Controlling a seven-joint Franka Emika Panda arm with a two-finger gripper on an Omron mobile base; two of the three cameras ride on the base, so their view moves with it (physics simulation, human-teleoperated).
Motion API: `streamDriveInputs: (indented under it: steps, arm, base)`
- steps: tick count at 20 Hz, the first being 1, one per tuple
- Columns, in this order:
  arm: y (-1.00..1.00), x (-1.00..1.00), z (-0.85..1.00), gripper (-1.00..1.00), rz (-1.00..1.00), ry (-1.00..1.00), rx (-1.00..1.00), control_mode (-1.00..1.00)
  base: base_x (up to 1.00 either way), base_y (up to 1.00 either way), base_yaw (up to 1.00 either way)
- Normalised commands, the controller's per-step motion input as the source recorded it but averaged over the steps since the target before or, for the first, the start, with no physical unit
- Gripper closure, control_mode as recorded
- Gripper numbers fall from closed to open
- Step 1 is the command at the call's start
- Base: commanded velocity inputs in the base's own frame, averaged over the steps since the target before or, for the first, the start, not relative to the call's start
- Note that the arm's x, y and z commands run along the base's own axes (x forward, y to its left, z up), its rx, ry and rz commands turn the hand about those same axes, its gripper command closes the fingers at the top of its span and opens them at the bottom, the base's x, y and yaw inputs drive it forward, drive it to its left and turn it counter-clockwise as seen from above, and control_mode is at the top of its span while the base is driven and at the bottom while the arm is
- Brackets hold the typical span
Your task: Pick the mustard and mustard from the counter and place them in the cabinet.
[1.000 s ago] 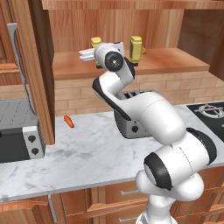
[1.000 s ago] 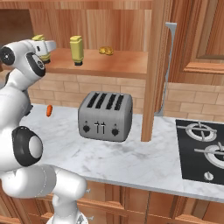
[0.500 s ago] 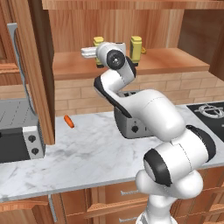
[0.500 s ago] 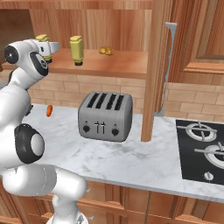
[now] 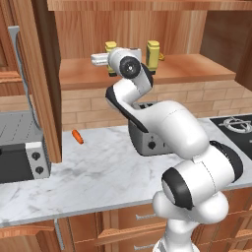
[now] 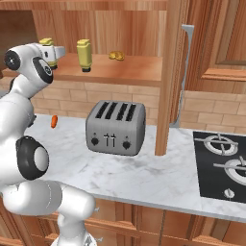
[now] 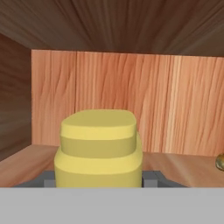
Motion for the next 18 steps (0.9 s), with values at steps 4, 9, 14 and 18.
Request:
streamDriveInputs:
  steps: [4,9,14,18]
  arm:
    - [0.00,0.08,-0.18,1.00,0.00,0.00,0.00,-1.00]
    - [0.00,0.06,-0.08,1.00,0.00,0.00,0.00,-1.00]
    - [0.00,0.11,-0.08,1.00,0.00,0.00,0.00,-1.00]
    - [0.00,0.05,-0.02,1.00,0.00,0.00,0.00,-1.00]
  base:
    - [0.00,0.00,0.00]
    - [0.00,0.00,0.00]
    - [0.00,0.00,0.00]
    - [0.00,0.00,0.00]
